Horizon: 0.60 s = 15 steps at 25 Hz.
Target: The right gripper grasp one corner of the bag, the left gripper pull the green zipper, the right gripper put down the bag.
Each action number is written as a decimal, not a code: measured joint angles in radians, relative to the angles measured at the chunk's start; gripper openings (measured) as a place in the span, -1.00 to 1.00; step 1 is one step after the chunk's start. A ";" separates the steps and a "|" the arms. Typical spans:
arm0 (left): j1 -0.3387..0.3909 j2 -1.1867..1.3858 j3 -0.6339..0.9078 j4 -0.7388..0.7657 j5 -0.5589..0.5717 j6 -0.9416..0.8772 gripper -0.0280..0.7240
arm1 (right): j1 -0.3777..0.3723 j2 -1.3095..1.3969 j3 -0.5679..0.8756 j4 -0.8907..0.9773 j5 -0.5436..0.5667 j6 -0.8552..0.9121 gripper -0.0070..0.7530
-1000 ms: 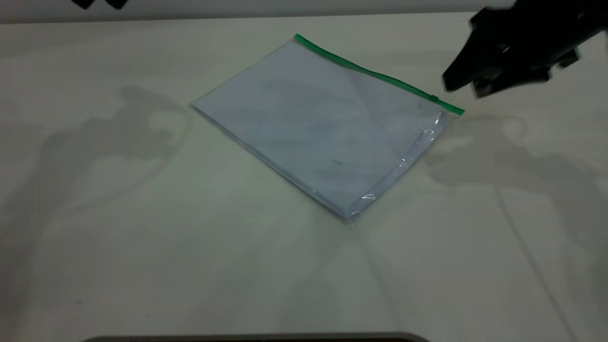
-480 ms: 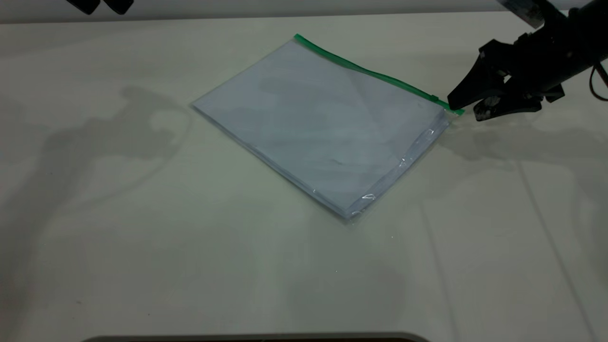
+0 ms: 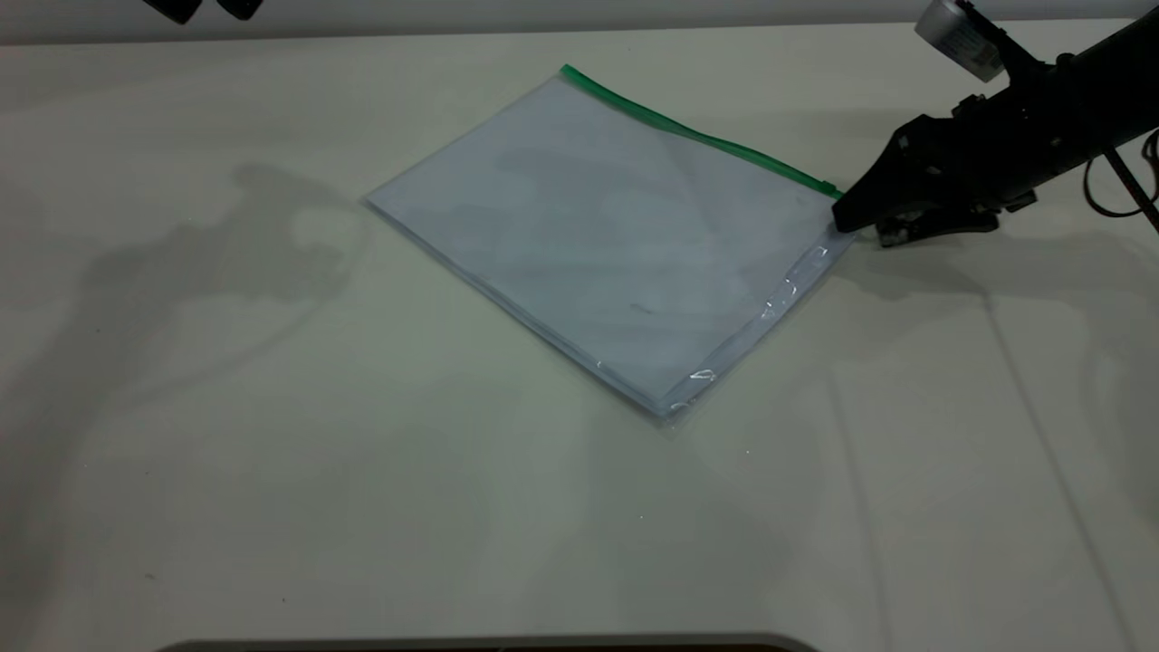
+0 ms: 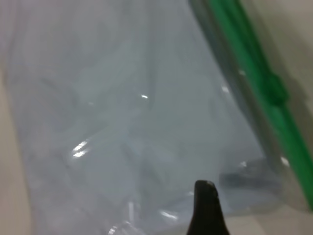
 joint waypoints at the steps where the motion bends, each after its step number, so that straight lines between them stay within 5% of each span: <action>1: 0.000 0.000 0.000 -0.001 -0.001 0.000 0.60 | 0.000 0.006 -0.001 0.023 0.019 -0.027 0.56; 10: 0.000 0.000 0.000 -0.003 -0.005 0.000 0.60 | -0.001 0.084 -0.002 0.234 0.162 -0.225 0.50; 12: 0.000 0.000 0.000 -0.003 -0.005 0.000 0.60 | -0.001 0.084 -0.002 0.240 0.168 -0.230 0.36; 15: 0.000 0.000 0.000 -0.003 -0.005 0.000 0.60 | -0.001 0.084 -0.002 0.247 0.174 -0.232 -0.14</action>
